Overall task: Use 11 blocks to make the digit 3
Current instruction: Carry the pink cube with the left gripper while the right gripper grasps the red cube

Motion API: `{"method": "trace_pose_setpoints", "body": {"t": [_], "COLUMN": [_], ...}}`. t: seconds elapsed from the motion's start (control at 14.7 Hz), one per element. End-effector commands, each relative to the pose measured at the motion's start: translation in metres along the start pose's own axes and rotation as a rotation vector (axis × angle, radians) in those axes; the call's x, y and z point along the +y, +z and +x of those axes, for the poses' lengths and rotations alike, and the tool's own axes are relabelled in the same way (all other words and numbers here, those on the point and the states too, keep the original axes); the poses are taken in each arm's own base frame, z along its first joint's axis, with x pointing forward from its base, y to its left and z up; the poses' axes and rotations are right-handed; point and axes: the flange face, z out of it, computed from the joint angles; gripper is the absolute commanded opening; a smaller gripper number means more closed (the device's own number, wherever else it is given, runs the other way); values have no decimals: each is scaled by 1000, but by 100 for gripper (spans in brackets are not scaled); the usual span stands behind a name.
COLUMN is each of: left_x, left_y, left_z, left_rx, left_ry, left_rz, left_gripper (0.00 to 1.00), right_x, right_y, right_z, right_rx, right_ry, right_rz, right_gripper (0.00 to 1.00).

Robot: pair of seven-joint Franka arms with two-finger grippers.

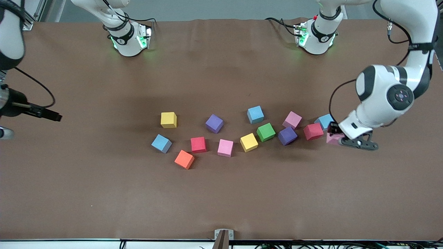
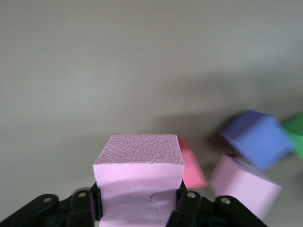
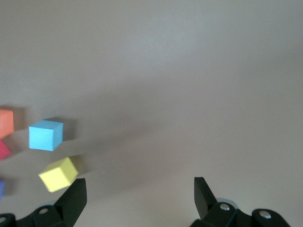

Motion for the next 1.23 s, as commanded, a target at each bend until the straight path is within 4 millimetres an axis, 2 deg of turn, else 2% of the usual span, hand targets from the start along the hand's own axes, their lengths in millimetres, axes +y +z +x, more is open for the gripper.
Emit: {"method": "trace_pose_setpoints", "body": {"t": [0.0,0.07,0.2,0.41,0.54,0.68,0.82,1.02,1.16], "left_x": [85,123,193,276,327,363,395,426,438], "left_y": [-4,1,8,23,38,53,66,95,117], "left_z": [-37,-49,-70,-101,-125,-139,-163,-192,-192], "left_rx": [-48,-61,-76,-86,-90,-71,-84,-102,-80], "left_ry": [-58,-75,-105,-150,-165,-222,-206,-163,-180], "left_rz": [11,14,16,-2,-22,-75,-88,-55,-27], "left_gripper": [42,42,42,42,42,42,42,42,42], "right_x": [-35,-45,-79,-123,-151,-184,-216,-254,-273], "right_y": [11,11,12,7,16,43,69,110,126], "right_z": [-28,-34,-53,-80,-88,-95,-100,-101,-102], "right_rx": [-80,-102,-104,-79,-48,-31,-20,-7,9], "right_ry": [163,221,305,399,471,529,631,771,831], "right_rz": [17,36,27,22,42,50,55,56,85], "right_gripper": [100,100,100,100,100,100,100,100,100]}}
